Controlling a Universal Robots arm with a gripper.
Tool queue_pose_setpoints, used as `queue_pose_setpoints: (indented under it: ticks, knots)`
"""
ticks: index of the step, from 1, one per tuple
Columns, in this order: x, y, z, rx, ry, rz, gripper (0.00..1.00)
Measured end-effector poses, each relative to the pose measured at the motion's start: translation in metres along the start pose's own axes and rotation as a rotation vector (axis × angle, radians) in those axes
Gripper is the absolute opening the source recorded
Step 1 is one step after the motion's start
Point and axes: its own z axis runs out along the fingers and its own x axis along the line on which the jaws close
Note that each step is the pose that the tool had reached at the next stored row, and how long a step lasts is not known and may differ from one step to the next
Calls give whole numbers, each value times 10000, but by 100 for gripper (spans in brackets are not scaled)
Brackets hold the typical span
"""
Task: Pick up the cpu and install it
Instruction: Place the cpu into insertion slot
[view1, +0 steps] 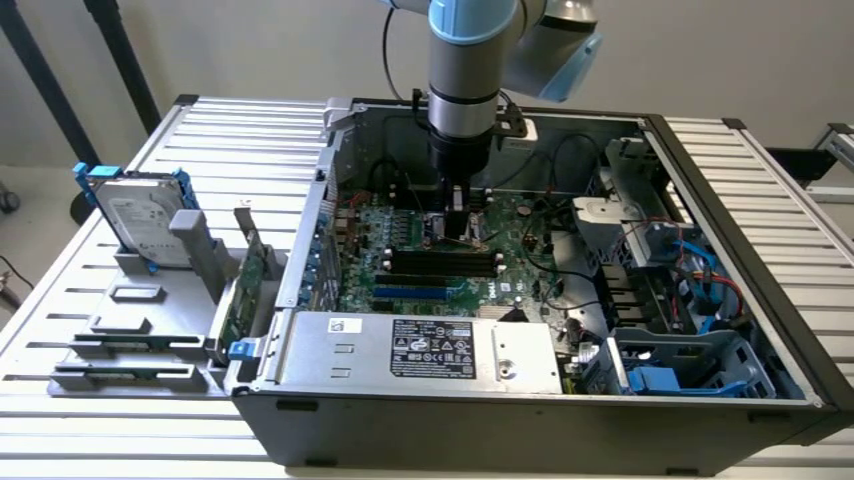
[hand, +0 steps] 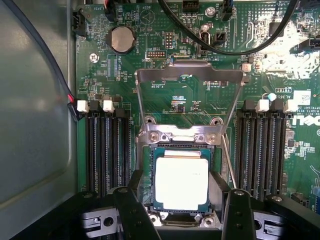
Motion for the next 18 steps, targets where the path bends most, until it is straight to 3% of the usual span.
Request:
queue_pose_setpoints:
  ticks: [10, 18]
  knots:
    - [0, -3, 1, -1, 7, -1, 62]
    - [2, -23, -55, 1, 28, 1, 62]
